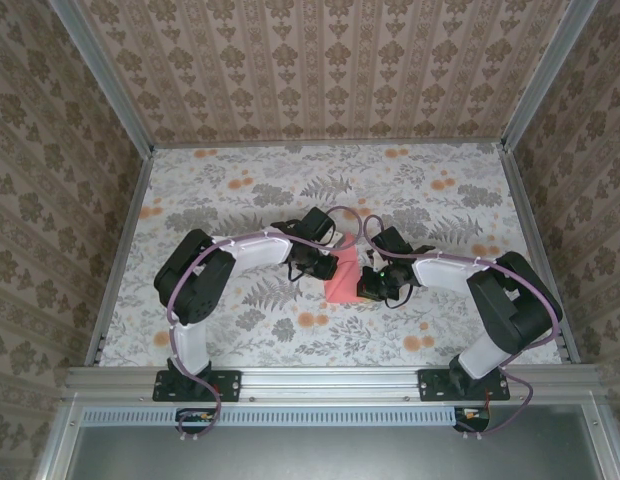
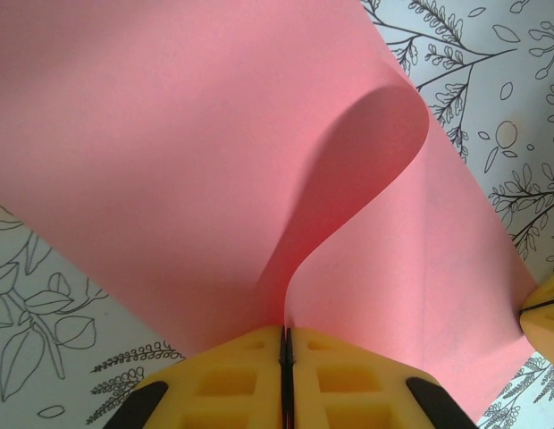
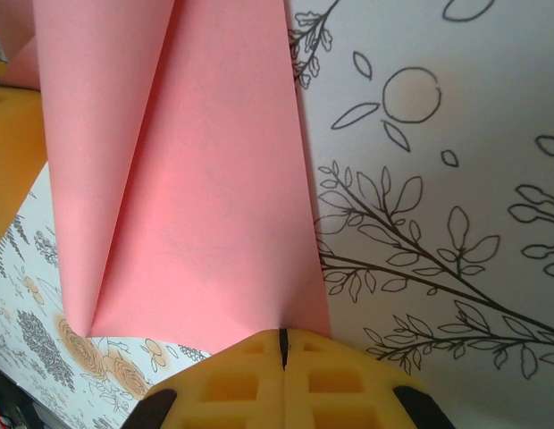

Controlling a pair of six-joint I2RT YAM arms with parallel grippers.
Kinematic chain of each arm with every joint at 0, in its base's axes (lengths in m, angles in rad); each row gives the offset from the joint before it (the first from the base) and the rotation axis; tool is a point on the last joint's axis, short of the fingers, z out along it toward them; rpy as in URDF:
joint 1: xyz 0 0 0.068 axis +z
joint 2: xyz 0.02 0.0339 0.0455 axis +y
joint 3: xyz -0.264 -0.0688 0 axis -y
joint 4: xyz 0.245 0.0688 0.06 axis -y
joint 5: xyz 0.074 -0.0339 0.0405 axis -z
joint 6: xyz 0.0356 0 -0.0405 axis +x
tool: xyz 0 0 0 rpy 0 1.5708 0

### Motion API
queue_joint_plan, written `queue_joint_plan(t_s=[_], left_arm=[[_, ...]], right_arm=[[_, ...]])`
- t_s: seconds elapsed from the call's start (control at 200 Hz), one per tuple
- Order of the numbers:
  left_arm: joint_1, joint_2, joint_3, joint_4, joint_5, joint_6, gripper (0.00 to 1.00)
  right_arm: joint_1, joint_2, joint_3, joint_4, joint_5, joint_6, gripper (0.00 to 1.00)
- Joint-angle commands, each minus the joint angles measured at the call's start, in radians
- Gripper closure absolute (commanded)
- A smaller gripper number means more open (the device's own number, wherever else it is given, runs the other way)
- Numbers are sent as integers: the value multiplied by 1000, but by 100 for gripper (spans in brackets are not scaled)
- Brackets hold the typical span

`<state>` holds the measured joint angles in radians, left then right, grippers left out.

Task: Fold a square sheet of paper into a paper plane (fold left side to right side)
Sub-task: Fold the triangle a second time at the center of the table.

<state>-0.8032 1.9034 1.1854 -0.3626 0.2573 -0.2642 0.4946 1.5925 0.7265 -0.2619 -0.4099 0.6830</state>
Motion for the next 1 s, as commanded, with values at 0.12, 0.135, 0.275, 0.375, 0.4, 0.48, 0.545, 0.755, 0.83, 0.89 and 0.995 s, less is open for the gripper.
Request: queue_joint_plan(t_s=[0.12,0.135,0.275,0.375,0.4,0.48,0.545,0.755,0.83,0.89,0.995], left_arm=[[2,-7,-19,-10,8,22,90],[1,-7,-20,-11,8,23,90],[-4,-7,-23,-13,7,22,89],[-7,-6,-21,-13,2,20,89],[-7,-5,-22,-12,0,20,89],[-6,2,-18,-11,-3,20,89],[-6,9,-13,-12,-2,20,89],[-7,12,-11,-7,-7,22,89],[-8,11,-9,-4,-10,22,89],[-8,11,-9,-2,-12,23,89],[-8,18,-6,-7,-9,24,89]], right_arm=[[6,46,-2,-79,48,-16,100],[7,45,-2,-79,48,-16,100],[6,44,-1,-79,48,-17,100],[6,45,-1,-81,48,-17,100],[6,45,-1,-81,49,-17,100],[5,45,-1,-83,48,-18,100],[6,44,-1,-83,49,-19,100],[7,40,-1,-79,48,-17,100],[7,41,-2,-82,50,-19,100],[6,40,-1,-86,54,-20,100],[6,35,2,-91,54,-23,100]])
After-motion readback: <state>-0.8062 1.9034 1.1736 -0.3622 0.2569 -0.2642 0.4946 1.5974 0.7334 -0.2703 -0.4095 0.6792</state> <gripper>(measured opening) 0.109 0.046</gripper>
